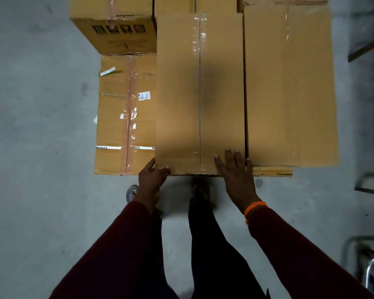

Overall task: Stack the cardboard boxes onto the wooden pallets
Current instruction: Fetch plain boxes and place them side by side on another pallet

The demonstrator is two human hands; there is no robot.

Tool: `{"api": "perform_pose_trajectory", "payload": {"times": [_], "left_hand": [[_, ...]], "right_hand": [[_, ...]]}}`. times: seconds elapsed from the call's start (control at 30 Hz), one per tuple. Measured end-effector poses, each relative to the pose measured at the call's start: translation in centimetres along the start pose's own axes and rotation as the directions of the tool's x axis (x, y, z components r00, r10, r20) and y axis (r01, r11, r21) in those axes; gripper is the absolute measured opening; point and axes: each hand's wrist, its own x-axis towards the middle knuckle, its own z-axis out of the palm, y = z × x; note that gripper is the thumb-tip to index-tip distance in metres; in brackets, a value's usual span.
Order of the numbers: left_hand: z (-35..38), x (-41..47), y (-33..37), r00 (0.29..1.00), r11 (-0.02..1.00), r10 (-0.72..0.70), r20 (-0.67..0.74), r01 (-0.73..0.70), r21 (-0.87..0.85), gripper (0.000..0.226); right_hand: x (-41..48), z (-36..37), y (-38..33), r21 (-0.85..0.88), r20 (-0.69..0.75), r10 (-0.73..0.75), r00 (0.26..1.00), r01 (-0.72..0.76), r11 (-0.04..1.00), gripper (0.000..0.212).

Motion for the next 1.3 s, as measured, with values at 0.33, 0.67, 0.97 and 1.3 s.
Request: {"api": "perform_pose_trajectory", "payload": {"times": [0.33, 0.67, 0.97, 1.3], "left_hand": [[0.8, 0.3, 0.6, 0.999, 0.999, 0.047, 0.012, -0.047, 0.016, 0.054], [1.7, -0.3, 0.7, 0.997, 0.998, 0.058, 0.053, -0.056, -0.041, 0.033], [2.3, -0.2, 0.7, 1.000, 0.999, 0.009, 0.008, -0.009, -0.033, 0.045], [0.2, -1.3, 2.1, 0.998, 0.997, -0.022, 0.063, 0.017, 0.080, 0.025]], "right_hand": [[1.0, 0.4, 0.6, 0.001, 0.050, 0.023, 0.998, -0.023, 1.000, 0.102], [0.4, 0.1, 0.6, 0.108, 0.027, 0.128, 0.991, -0.130, 0.986, 0.103], [0.3, 0.1, 3.1, 0.176, 0.067, 0.394, 0.917, -0.400, 0.900, 0.086], [0.1, -1.0, -0.6, 0.078, 0.118, 0.501, 0.857, -0.511, 0.856, 0.098]]}}
